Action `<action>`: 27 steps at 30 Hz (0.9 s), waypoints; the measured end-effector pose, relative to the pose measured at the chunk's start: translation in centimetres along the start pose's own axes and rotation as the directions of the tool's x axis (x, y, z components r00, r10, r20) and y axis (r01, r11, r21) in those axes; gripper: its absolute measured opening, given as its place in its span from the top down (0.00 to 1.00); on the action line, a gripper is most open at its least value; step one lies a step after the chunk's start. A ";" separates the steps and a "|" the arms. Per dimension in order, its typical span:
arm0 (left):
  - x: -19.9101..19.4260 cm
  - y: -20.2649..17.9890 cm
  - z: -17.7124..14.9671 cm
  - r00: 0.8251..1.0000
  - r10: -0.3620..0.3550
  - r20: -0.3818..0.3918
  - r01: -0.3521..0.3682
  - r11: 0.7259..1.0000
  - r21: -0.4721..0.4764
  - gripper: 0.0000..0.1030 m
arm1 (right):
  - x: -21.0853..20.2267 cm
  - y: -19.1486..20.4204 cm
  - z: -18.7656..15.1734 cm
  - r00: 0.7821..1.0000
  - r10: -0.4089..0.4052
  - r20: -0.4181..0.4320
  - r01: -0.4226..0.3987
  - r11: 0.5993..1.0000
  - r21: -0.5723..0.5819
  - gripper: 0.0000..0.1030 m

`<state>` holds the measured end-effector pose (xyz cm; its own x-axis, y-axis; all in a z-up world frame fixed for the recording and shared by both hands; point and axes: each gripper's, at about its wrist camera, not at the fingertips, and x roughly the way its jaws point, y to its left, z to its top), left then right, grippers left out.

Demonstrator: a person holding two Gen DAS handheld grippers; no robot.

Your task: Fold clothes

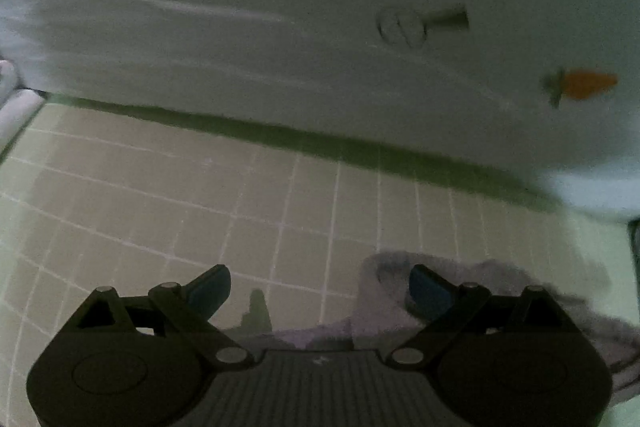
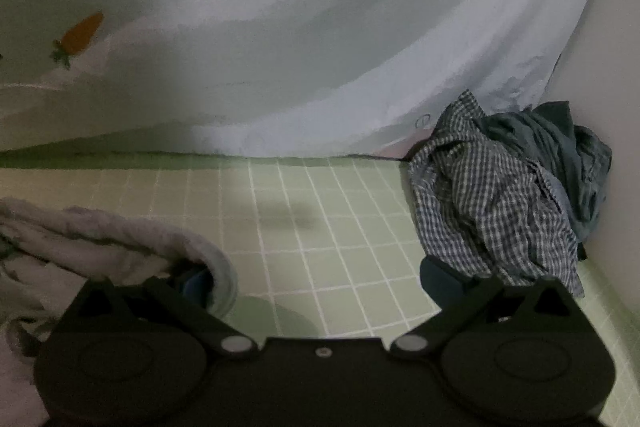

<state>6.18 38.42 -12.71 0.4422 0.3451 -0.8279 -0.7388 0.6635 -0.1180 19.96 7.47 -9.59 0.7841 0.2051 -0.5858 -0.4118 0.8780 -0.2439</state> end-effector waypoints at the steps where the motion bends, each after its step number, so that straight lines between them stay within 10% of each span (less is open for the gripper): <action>1: 0.5 -0.4 -0.1 1.000 0.028 -0.009 -0.028 0.999 0.032 0.07 | 0.2 0.0 -0.1 1.000 -0.003 -0.004 0.003 1.000 -0.002 0.00; 7: 1.7 -1.4 -0.5 0.979 0.205 -0.005 -0.203 0.973 0.113 0.06 | 0.5 -0.2 -0.6 0.999 -0.028 -0.022 0.028 0.999 -0.025 0.00; 20: -13.5 1.3 -8.3 0.907 0.212 0.365 -0.248 0.967 0.056 0.06 | -6.5 -1.3 -1.1 0.990 -0.005 0.138 0.007 1.000 -0.013 0.00; 27: -14.9 3.5 -15.4 0.946 0.204 0.252 -0.236 0.966 0.105 0.06 | -9.7 -1.2 -4.9 0.994 0.029 0.109 -0.030 1.000 0.000 0.00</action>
<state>-10.83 25.42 -9.22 0.3960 0.6289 -0.6690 -0.7648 0.6292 0.1388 10.54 2.33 -7.42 0.8178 0.2769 -0.5045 -0.4348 0.8716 -0.2265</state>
